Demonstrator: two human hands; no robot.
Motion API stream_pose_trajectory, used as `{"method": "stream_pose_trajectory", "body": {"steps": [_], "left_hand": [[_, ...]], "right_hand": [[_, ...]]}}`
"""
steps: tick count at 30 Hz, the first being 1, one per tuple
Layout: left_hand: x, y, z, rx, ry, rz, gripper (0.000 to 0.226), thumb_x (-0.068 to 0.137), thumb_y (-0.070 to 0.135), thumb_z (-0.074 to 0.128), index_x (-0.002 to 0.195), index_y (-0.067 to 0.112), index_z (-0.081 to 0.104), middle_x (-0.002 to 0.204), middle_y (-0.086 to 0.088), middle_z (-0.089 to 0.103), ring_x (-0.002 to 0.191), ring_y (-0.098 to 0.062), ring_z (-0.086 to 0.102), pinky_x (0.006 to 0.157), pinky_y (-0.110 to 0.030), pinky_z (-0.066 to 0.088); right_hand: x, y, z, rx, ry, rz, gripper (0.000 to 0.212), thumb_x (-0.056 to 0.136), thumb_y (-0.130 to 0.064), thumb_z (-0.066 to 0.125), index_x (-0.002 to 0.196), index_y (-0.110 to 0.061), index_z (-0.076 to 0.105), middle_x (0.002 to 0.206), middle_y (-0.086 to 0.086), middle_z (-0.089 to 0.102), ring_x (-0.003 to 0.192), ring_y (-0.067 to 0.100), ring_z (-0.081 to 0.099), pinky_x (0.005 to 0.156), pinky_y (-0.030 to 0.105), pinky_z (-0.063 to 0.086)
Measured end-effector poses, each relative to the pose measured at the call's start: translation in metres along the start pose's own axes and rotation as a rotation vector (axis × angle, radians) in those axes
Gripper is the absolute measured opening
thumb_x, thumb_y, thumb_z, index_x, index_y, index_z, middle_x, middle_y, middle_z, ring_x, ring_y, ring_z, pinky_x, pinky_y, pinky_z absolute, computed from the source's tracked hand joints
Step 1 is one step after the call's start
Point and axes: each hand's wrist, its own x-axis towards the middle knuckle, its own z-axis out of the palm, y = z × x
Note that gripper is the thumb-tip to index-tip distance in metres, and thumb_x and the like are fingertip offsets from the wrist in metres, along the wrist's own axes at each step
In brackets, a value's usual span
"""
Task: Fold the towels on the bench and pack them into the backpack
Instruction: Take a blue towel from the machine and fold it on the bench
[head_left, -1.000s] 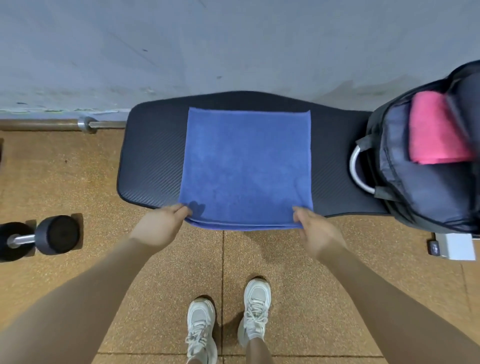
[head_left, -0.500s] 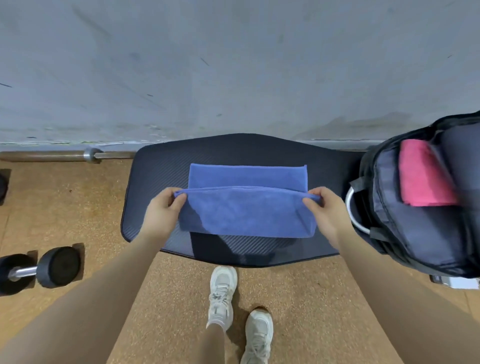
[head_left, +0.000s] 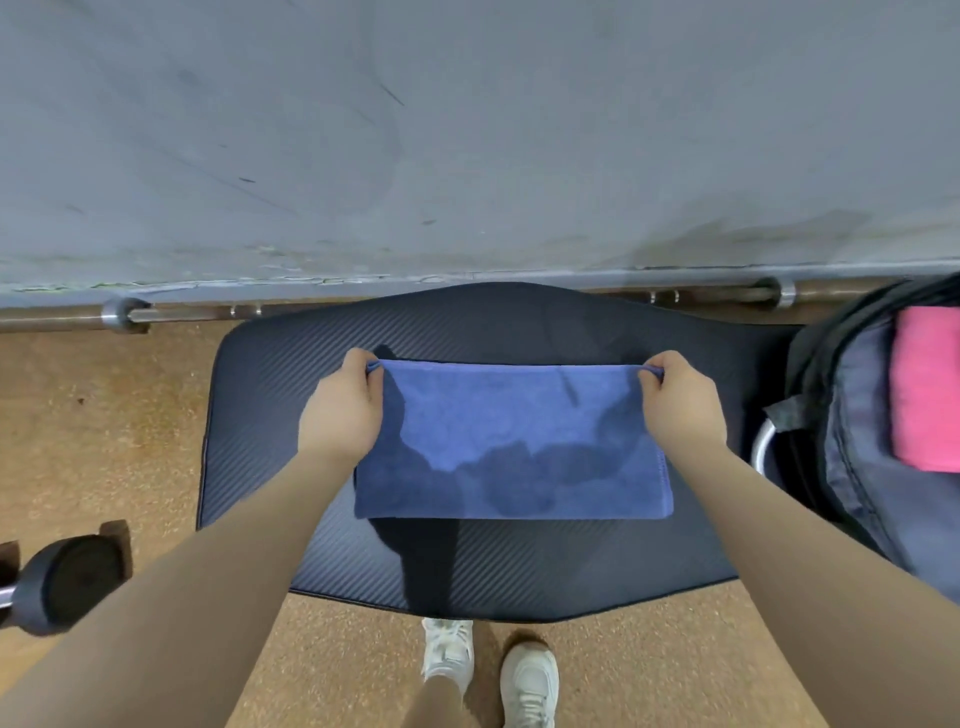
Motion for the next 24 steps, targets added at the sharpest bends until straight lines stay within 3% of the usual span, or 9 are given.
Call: {"method": "stream_pose_trajectory", "body": {"steps": [2,5,8,11,14,19,21,24], "left_hand": [[-0.001,0.004,0.004,0.090,0.085,0.013,0.025,0.094,0.018,0.043,0.115,0.006,0.045,0.106,-0.018,0.058,0.085,-0.032,0.051,0.069,-0.040,0.039],[-0.008,0.004,0.018,0.266,0.259,0.317,0.047,0.078,0.007,0.054,0.124,0.000,0.045,0.133,-0.022,0.046,0.119,-0.038,0.039,0.095,-0.047,0.030],[-0.023,0.010,0.039,0.332,0.159,0.617,0.054,0.076,0.018,0.042,0.127,0.002,0.039,0.137,-0.023,0.045,0.125,-0.030,0.029,0.103,-0.040,0.019],[-0.032,0.000,0.056,0.431,-0.014,0.662,0.060,0.080,0.030,0.037,0.135,0.005,0.032,0.142,-0.018,0.041,0.131,-0.026,0.029,0.111,-0.037,0.012],[-0.029,-0.025,0.055,0.555,-0.100,0.688,0.069,0.081,0.045,0.036,0.139,0.007,0.027,0.146,-0.015,0.034,0.134,-0.024,0.026,0.111,-0.037,0.012],[-0.026,-0.029,0.050,0.615,-0.139,0.717,0.084,0.080,0.061,0.035,0.142,0.005,0.023,0.150,-0.012,0.020,0.137,-0.026,0.019,0.113,-0.037,0.005],[-0.030,-0.025,0.050,0.638,-0.147,0.682,0.089,0.077,0.064,0.034,0.141,0.003,0.026,0.150,-0.015,0.024,0.137,-0.027,0.019,0.113,-0.037,0.002],[-0.040,-0.009,0.052,0.675,-0.133,0.591,0.091,0.076,0.066,0.030,0.139,0.000,0.031,0.146,-0.020,0.033,0.136,-0.032,0.031,0.111,-0.039,0.007]], "right_hand": [[-0.001,-0.003,0.003,-0.066,0.096,0.015,0.025,0.096,-0.023,0.042,0.115,-0.009,0.049,0.113,0.014,0.058,0.096,0.033,0.054,0.075,0.040,0.043],[-0.019,-0.015,0.018,-0.170,0.352,-0.234,0.037,0.093,-0.024,0.045,0.124,-0.004,0.048,0.129,0.014,0.054,0.120,0.035,0.047,0.104,0.045,0.032],[-0.053,-0.033,0.059,-0.233,0.250,-0.513,0.050,0.084,-0.029,0.044,0.126,-0.003,0.052,0.134,0.016,0.053,0.125,0.033,0.050,0.110,0.041,0.028],[-0.078,-0.037,0.104,-0.390,0.071,-0.653,0.060,0.082,-0.037,0.042,0.135,-0.008,0.039,0.141,0.010,0.047,0.132,0.025,0.041,0.111,0.039,0.028],[-0.070,-0.015,0.108,-0.413,0.067,-0.539,0.062,0.083,-0.040,0.034,0.138,-0.011,0.034,0.143,0.008,0.045,0.132,0.020,0.033,0.108,0.040,0.022],[-0.057,0.060,0.055,-0.442,0.093,-0.280,0.067,0.092,-0.052,0.019,0.145,-0.011,0.026,0.152,0.011,0.030,0.138,0.030,0.028,0.111,0.041,0.012],[-0.057,0.072,0.036,-0.357,-0.002,-0.210,0.065,0.094,-0.049,0.028,0.147,-0.011,0.018,0.156,0.010,0.017,0.143,0.028,0.017,0.116,0.041,0.012],[-0.060,0.064,0.021,-0.283,-0.003,-0.168,0.058,0.093,-0.033,0.049,0.142,-0.010,0.029,0.150,0.009,0.028,0.136,0.027,0.027,0.109,0.041,0.029]]}}
